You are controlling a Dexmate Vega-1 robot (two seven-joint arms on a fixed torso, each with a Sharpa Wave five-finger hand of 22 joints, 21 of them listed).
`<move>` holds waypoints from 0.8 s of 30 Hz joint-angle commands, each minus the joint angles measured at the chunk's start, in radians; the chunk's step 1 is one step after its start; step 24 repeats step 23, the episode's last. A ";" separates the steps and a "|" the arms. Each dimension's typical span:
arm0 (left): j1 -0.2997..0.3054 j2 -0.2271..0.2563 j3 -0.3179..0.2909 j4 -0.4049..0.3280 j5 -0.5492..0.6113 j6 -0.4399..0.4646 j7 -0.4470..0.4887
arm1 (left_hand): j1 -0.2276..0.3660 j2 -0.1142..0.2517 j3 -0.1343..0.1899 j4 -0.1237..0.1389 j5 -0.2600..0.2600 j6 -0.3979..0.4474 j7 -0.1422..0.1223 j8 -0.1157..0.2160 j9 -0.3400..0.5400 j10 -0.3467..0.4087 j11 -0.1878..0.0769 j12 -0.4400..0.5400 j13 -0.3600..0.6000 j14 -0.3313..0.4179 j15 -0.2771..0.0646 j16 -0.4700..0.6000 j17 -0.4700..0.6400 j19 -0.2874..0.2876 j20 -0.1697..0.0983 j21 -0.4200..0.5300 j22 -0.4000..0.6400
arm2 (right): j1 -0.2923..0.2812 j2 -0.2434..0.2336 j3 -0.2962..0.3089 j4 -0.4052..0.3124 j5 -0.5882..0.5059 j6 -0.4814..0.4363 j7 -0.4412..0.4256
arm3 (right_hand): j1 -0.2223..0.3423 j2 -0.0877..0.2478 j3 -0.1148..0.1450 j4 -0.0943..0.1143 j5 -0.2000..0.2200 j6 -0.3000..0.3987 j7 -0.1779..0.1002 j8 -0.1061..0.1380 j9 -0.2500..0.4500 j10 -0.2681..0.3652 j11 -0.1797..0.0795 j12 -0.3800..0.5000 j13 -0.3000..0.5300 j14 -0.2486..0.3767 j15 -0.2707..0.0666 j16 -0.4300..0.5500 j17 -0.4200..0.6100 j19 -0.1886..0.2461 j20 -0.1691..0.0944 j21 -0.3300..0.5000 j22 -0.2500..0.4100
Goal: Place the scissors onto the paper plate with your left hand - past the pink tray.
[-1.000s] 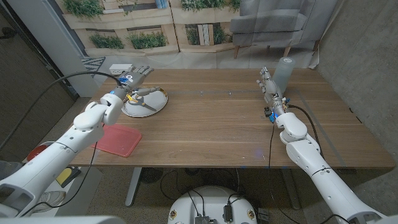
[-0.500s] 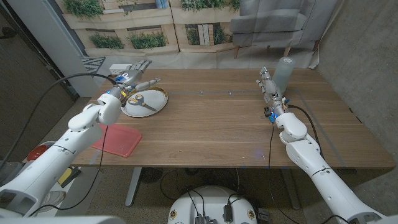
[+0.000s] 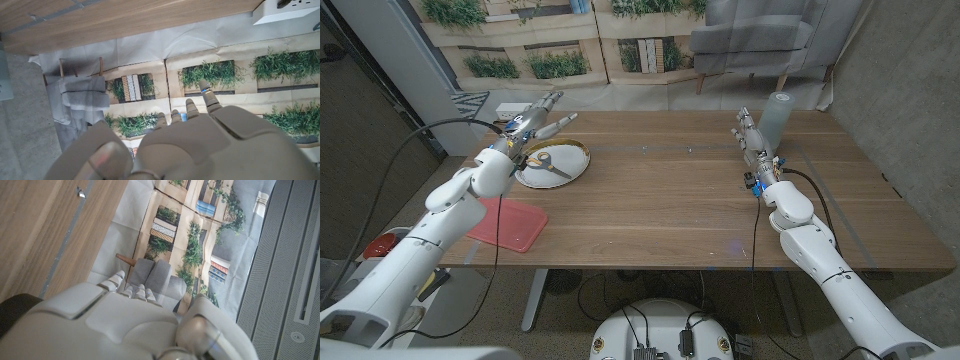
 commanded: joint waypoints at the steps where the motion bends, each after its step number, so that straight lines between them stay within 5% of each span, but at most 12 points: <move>1: 0.017 -0.049 -0.056 -0.028 -0.122 -0.019 -0.090 | -0.023 0.005 -0.012 0.002 0.006 -0.014 0.000 0.000 0.002 -0.032 0.000 0.004 0.001 -0.058 0.003 0.001 0.004 -0.276 0.009 -0.007 0.004 | 0.005 0.001 -0.006 0.006 0.003 0.003 0.010 | 0.002 0.002 0.001 -0.002 0.000 0.000 0.004 0.004 0.004 0.001 0.003 0.000 0.004 0.000 0.005 0.000 0.002 -0.003 -0.025 0.004 0.002; 24: 0.011 -0.124 -0.074 -0.014 -0.290 -0.054 -0.229 | -0.093 -0.044 -0.063 -0.015 0.013 -0.034 0.032 -0.001 0.001 -0.059 0.043 0.005 0.001 -0.075 0.021 0.000 0.002 -0.300 0.011 -0.044 0.004 | -0.043 0.002 0.007 0.001 0.009 0.002 -0.004 | 0.001 0.002 0.000 -0.002 0.001 -0.002 0.004 0.004 0.004 0.001 0.002 0.000 0.004 0.000 0.006 0.000 0.002 -0.005 -0.025 0.003 0.002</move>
